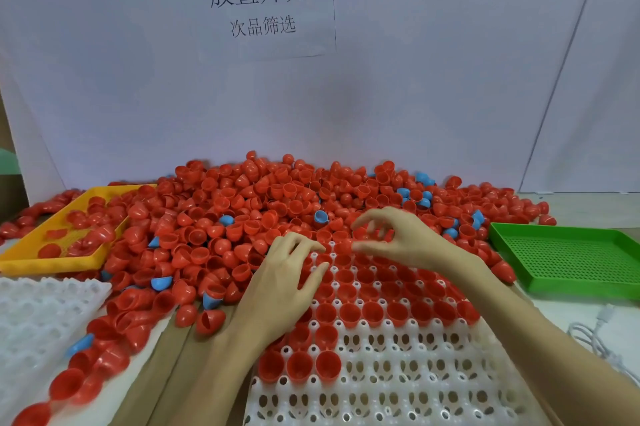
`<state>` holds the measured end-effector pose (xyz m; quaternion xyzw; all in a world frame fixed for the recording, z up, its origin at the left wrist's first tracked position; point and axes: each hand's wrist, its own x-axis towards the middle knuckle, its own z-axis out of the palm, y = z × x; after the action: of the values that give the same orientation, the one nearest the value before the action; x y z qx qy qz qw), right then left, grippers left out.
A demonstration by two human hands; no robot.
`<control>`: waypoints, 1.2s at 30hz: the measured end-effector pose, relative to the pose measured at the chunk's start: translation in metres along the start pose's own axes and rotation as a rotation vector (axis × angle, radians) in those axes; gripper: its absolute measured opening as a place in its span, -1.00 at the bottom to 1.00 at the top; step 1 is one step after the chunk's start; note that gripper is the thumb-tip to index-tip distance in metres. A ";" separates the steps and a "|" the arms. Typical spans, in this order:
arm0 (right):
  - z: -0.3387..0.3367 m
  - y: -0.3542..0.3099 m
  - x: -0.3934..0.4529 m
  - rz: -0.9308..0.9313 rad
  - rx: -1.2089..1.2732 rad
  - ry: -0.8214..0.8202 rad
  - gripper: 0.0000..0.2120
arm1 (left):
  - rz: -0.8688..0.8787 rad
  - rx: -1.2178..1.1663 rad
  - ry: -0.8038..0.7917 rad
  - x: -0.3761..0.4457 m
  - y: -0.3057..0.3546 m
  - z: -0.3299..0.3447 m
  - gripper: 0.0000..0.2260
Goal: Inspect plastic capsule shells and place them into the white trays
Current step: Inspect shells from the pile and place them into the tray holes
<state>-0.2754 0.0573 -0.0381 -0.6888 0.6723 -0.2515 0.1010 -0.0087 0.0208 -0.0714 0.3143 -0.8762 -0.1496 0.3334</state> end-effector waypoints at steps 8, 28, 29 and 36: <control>0.006 -0.030 -0.043 -0.140 0.115 0.139 -0.75 | -0.010 -0.214 0.028 0.000 0.008 -0.003 -0.78; -0.007 -0.047 -0.091 -0.053 0.735 0.038 -0.67 | -0.258 -0.817 -0.116 -0.003 0.054 0.003 -0.54; -0.006 -0.049 -0.091 -0.039 0.757 0.043 -0.63 | -0.271 -0.819 -0.117 -0.004 0.054 0.003 -0.49; -0.005 -0.054 -0.095 -0.023 0.776 -0.015 -0.81 | -0.308 -0.830 -0.123 -0.004 0.053 0.004 -0.38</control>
<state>-0.2275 0.1547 -0.0283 -0.6086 0.5186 -0.4833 0.3564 -0.0330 0.0637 -0.0515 0.2709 -0.7031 -0.5551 0.3523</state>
